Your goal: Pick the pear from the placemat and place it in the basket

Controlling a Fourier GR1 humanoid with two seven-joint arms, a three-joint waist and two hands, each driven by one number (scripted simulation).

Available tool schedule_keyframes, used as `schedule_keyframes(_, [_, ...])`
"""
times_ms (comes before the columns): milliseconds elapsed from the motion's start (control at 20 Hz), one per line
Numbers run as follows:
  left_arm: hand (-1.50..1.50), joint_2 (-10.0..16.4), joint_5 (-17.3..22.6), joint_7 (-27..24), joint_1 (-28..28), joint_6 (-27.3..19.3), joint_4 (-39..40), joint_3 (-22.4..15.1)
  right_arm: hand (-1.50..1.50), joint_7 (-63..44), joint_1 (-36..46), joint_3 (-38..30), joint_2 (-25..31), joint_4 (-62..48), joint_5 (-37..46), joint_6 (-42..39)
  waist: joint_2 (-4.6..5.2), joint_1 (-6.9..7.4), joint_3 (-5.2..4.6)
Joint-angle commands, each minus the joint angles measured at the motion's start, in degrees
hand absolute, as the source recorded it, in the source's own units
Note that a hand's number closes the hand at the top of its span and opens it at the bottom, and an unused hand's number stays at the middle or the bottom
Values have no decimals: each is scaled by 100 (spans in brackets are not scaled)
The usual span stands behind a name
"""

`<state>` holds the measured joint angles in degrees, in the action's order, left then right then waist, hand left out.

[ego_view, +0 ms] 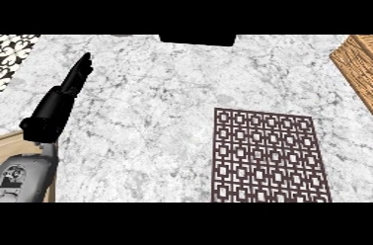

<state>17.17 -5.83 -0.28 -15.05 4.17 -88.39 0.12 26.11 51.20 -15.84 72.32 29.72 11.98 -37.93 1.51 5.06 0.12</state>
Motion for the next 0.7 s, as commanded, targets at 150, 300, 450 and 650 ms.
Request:
schedule_keyframes(150, [0,20,-133,-69,-123,-79,179,51,150,250,488,776,-340,-140,532,-674,3,-58,-1])
schedule_keyframes(300, [0,-95,-207,-150,12,-203,164,17,150,125,681,990,-332,-322,715,-820,-24,-110,-3])
schedule_keyframes(450, [0,-3,-102,19,-112,-6,54,10,150,320,640,1460,-337,-122,1307,-165,-2,-82,5])
schedule_keyframes(650, [0,46,-18,-126,73,39,52,134,150,546,736,1826,-239,-270,1861,323,-10,-57,2])
